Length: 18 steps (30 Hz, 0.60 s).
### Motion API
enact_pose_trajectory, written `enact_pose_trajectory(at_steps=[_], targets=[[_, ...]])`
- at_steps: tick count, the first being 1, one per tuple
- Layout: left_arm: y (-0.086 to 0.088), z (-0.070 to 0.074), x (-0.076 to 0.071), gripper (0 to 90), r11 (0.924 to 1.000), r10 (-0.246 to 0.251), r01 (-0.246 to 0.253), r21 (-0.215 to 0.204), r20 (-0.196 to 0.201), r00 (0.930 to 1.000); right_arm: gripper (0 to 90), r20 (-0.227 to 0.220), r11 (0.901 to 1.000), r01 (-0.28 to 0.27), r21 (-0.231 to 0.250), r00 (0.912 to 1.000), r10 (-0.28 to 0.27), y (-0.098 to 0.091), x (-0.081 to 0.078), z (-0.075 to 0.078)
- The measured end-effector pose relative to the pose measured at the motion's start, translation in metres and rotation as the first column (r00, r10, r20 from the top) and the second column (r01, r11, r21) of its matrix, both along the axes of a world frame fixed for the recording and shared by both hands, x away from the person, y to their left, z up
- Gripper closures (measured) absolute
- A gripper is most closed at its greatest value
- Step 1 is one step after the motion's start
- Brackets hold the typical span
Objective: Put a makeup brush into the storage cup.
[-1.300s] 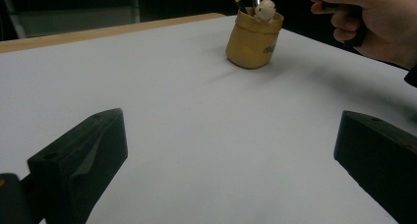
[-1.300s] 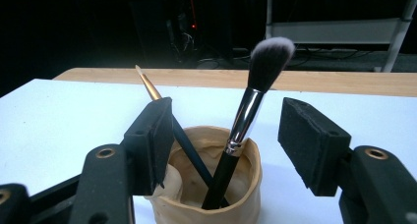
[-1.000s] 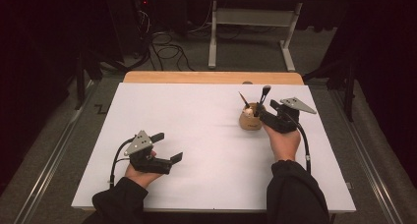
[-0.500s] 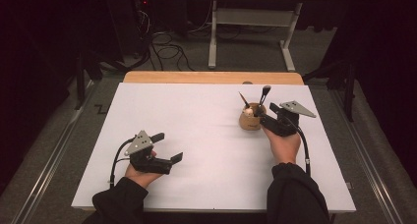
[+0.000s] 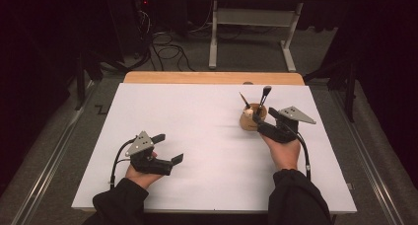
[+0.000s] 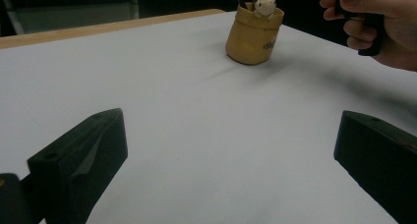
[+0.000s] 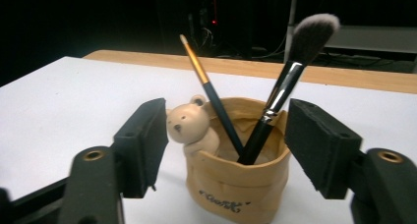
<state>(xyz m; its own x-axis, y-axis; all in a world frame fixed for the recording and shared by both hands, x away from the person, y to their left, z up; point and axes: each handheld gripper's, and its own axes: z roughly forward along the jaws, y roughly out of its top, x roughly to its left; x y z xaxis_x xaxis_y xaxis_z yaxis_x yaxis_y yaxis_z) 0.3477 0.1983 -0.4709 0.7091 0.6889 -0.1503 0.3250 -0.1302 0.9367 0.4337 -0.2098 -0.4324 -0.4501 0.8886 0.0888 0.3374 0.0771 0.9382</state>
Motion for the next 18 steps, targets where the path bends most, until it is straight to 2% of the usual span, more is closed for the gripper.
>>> enact_pose_trajectory(at_steps=[14, 18], targets=[[0.0, 0.001, -0.001, 0.3, 1.0, 0.005, -0.005, -0.002, -0.001, 1.0, 1.2, 0.015, 0.9962, -0.081, -0.034, 0.9966, 0.081, 0.006, -0.031, 0.006], [0.001, 0.001, -0.002, 0.3, 1.0, 0.006, -0.006, -0.002, -0.001, 1.0, 0.4, 0.032, 0.9944, -0.101, -0.032, 0.9943, 0.102, 0.002, -0.045, 0.008]])
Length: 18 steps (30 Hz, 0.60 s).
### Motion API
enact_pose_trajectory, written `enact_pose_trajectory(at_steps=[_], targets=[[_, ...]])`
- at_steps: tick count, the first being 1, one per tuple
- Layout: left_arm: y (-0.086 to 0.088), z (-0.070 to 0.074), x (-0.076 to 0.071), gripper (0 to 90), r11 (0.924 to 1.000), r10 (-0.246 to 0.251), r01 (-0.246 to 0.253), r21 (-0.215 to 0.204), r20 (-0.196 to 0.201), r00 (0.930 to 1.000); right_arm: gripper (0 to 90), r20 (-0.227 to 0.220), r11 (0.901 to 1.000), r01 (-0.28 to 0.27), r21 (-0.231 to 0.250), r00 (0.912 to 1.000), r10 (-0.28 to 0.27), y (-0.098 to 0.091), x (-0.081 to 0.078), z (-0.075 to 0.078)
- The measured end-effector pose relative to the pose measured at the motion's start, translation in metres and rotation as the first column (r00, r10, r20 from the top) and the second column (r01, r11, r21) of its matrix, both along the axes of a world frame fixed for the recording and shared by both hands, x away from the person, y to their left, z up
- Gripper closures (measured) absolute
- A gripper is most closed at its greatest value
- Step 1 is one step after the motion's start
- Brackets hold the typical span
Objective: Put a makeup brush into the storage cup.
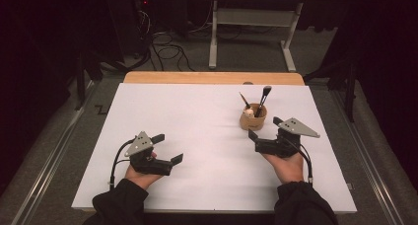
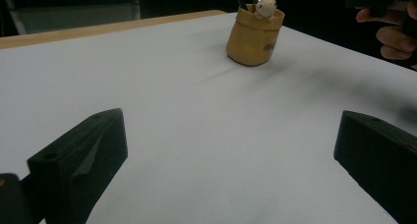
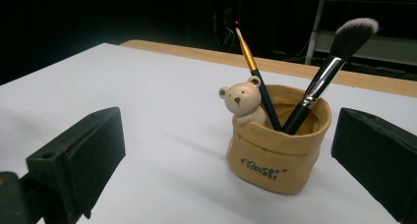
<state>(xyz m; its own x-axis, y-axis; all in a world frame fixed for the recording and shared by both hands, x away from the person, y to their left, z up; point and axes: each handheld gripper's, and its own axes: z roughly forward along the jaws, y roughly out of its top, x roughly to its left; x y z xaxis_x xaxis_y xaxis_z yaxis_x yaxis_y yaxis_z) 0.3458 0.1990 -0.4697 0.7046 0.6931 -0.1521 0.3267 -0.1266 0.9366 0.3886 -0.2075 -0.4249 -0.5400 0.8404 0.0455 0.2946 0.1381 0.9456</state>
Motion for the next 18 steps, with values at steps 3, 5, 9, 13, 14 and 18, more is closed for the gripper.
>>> enact_pose_trajectory(at_steps=[3, 5, 9, 13, 14, 18], targets=[[0.0, 0.0, -0.001, 0.3, 1.0, 0.001, -0.001, -0.003, 0.0, 1.0, 0.4, 0.012, 1.0, -0.008, 0.006, 0.9999, 0.007, -0.004, -0.011, 0.0], [0.0, 0.001, -0.002, 0.3, 1.0, 0.001, -0.001, -0.005, 0.0, 1.0, 0.4, 0.018, 0.9998, -0.011, 0.014, 0.9998, 0.011, -0.006, -0.017, 0.0], [-0.001, 0.001, -0.003, 0.3, 1.0, -0.004, 0.004, 0.002, -0.003, 1.0, 0.4, 0.04, 0.9999, -0.01, 0.014, 0.9992, 0.009, -0.012, -0.032, -0.003], [-0.001, 0.001, -0.004, 0.1, 0.9999, -0.002, 0.002, 0.012, -0.001, 1.0, 0.4, 0.064, 1.0, -0.003, -0.001, 0.9979, 0.003, -0.017, -0.043, -0.005], [-0.001, 0.002, -0.006, 0.1, 0.9999, -0.001, 0.001, 0.015, 0.001, 1.0, 0.4, 0.064, 1.0, -0.006, 0.001, 0.9979, 0.006, -0.018, -0.046, -0.005], [0.001, 0.004, -0.01, 0.1, 0.9997, 0.003, -0.004, 0.023, 0.013, 0.9999, 0.4, 0.076, 0.9999, -0.011, -0.009, 0.997, 0.012, -0.023, -0.056, -0.008]])
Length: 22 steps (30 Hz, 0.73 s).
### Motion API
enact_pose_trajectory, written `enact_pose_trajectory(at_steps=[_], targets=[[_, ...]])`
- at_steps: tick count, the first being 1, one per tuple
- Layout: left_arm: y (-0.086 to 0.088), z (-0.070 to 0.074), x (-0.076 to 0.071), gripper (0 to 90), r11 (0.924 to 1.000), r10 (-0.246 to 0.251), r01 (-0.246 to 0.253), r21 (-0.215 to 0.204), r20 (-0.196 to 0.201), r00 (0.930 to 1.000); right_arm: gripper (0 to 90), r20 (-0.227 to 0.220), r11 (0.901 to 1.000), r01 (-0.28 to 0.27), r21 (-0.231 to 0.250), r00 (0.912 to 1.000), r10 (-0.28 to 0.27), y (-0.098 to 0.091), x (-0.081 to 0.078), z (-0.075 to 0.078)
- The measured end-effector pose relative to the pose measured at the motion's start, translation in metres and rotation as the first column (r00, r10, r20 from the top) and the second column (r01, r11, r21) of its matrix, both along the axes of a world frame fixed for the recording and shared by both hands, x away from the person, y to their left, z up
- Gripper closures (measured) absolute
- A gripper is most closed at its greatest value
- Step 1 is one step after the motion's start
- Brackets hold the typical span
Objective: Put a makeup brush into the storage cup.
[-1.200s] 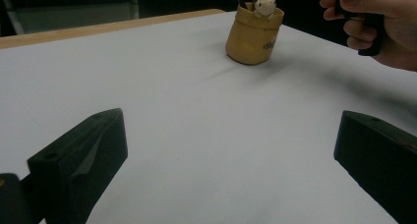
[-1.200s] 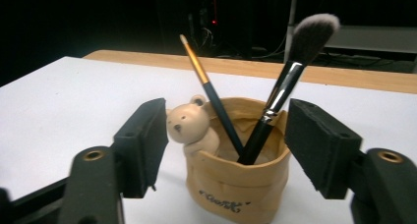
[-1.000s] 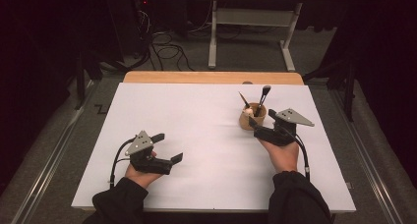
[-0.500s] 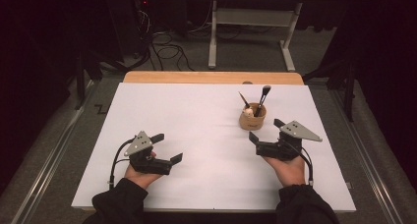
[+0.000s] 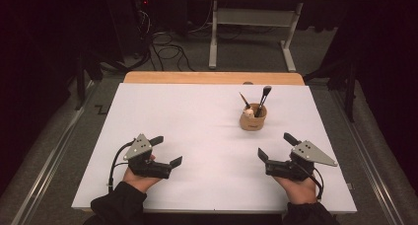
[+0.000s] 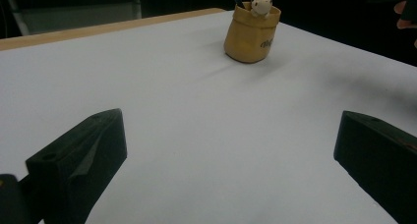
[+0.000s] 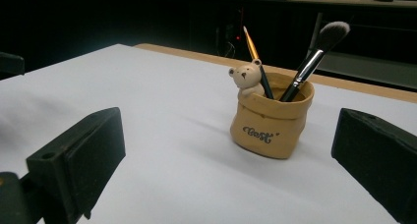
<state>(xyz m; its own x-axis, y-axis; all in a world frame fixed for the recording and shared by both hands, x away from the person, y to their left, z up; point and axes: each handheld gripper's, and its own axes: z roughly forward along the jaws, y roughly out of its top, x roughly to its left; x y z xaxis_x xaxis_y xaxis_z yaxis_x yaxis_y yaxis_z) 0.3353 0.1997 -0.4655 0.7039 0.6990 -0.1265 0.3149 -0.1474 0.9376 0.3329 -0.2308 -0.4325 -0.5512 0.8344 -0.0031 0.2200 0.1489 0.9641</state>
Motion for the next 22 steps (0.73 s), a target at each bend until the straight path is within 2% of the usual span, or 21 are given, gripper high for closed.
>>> enact_pose_trajectory(at_steps=[8, 22], targets=[[-0.0008, -0.0011, 0.0019, 0.1, 1.0, 0.004, -0.004, 0.003, -0.002, 1.0, 0.4, -0.012, 1.0, 0.006, -0.002, 0.9999, -0.006, -0.002, 0.0014, -0.0068], [0.0, 0.0003, 0.0022, 0.1, 0.9999, 0.01, -0.01, 0.008, 0.004, 0.9999, 0.4, -0.014, 0.9999, 0.008, -0.01, 0.9999, -0.008, -0.0012, 0.0021, -0.0092]])
